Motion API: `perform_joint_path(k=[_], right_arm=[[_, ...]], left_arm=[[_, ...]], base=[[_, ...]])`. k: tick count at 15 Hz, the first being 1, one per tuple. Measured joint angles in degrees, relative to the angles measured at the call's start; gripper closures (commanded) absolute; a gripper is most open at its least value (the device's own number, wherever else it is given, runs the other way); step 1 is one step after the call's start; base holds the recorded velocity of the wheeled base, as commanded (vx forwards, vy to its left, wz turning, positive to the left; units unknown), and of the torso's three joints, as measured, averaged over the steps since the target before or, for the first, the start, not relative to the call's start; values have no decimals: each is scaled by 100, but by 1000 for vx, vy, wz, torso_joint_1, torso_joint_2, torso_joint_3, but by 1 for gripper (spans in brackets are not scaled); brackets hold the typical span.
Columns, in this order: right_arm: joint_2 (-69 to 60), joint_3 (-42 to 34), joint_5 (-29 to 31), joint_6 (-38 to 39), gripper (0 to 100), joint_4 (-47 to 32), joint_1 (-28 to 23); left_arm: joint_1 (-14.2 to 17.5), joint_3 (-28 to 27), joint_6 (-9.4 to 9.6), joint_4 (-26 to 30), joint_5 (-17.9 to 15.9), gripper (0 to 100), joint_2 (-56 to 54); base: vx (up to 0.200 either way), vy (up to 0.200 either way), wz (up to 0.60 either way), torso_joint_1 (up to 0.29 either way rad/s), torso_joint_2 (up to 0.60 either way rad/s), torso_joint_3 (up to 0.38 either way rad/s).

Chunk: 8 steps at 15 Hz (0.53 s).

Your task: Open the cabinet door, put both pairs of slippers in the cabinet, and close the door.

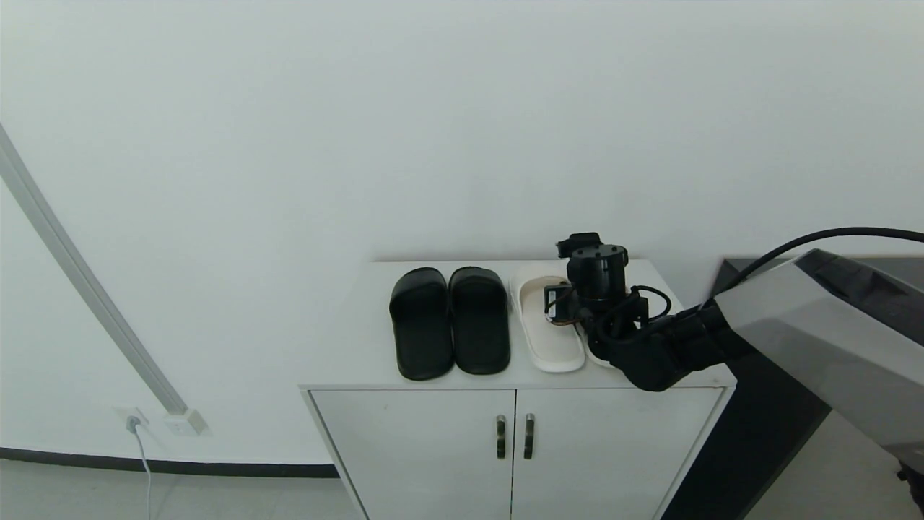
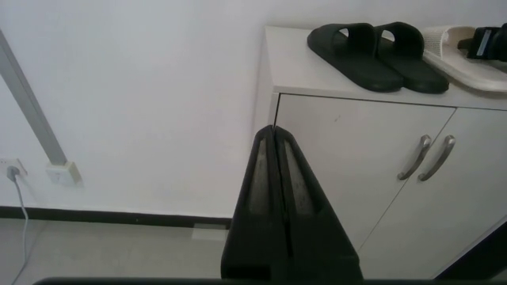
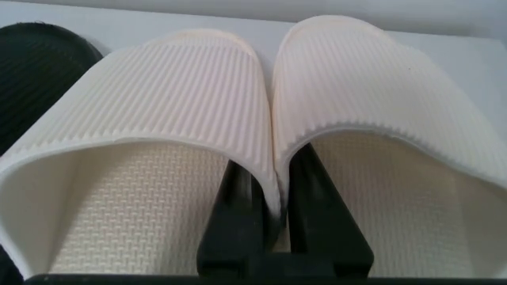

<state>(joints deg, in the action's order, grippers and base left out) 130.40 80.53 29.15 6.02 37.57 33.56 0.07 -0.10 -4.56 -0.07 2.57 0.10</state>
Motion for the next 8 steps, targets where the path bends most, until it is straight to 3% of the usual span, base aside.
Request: perform_joint_path(k=[4,8], right_arm=[[-701,-675,-38,-66,100,13,87],[-1980,-2164,-797,-219,100,28,389]], left_arm=[[0,7,10,0,2,100,0],[-2,7,18,-2,2,100,0]], base=[[0,0,0,0,0,0],[0,0,0,0,0,0]])
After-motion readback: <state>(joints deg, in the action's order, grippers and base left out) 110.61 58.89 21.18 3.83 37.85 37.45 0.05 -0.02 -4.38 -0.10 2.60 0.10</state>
